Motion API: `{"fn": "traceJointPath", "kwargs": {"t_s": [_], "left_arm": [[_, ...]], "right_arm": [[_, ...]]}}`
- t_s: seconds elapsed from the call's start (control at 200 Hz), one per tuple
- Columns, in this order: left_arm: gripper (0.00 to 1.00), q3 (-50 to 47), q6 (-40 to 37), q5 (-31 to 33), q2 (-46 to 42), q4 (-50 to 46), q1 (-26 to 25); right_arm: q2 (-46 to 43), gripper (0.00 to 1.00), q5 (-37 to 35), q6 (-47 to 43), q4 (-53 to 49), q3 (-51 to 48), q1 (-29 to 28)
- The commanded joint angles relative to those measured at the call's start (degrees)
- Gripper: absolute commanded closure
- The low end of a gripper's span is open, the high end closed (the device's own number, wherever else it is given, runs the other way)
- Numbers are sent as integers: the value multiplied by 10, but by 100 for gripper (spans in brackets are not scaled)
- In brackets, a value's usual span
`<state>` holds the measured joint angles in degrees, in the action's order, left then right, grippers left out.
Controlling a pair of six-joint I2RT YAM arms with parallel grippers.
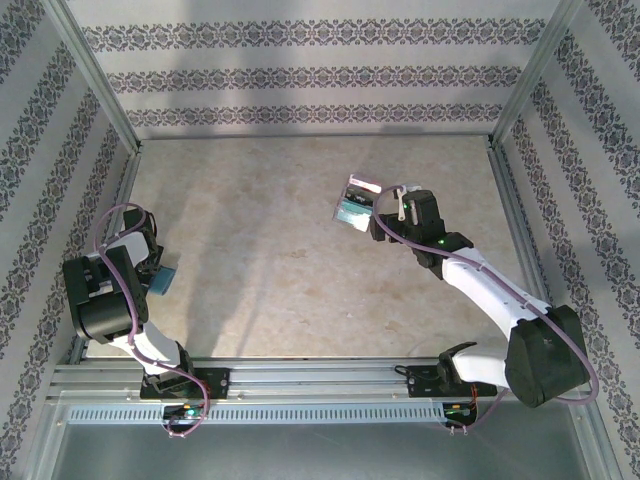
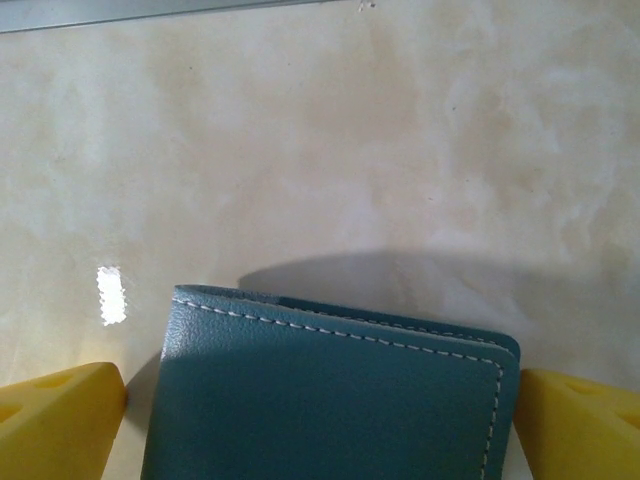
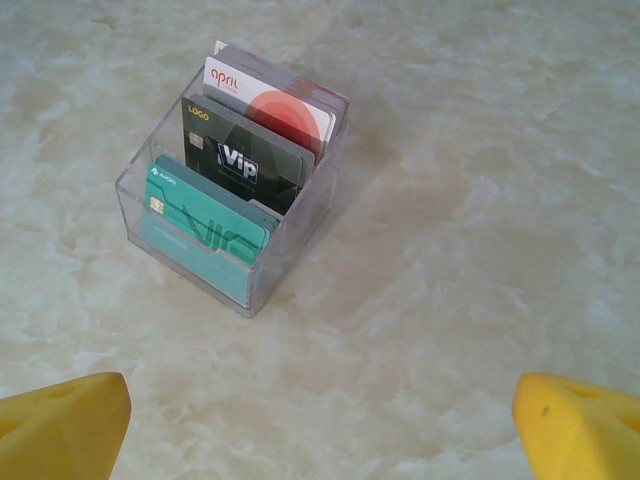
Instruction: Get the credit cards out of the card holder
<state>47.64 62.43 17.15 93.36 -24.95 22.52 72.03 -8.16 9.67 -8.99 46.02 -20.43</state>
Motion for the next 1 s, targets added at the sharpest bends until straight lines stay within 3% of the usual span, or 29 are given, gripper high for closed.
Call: {"fn": "traceJointPath", "kwargs": {"t_s": [0.0,0.145,0.41,0.555,0.849,0.994], "left_arm": [[3,-12,14,-24,-10,-31,2],[22,-17,-8,-56,10,-7,-3],[26,0,-69,-57,3,-12,-71],[36,-2,-90,-78,5,-6,-130],[35,19,-107,-116,5,-14,-273],[35,28,-91,-131,-3,-8,-347]], "right_arm": [[-6,2,-18,-4,0,13,-6],[-6,2,-25,-3,2,16,-8],[-21,2,-23,6,3,14,-14],[-32,2,-32,16,5,9,-15],[-48,2,-36,46,-7,2,-25],[-50,2,-24,113,-26,-2,-36]]}}
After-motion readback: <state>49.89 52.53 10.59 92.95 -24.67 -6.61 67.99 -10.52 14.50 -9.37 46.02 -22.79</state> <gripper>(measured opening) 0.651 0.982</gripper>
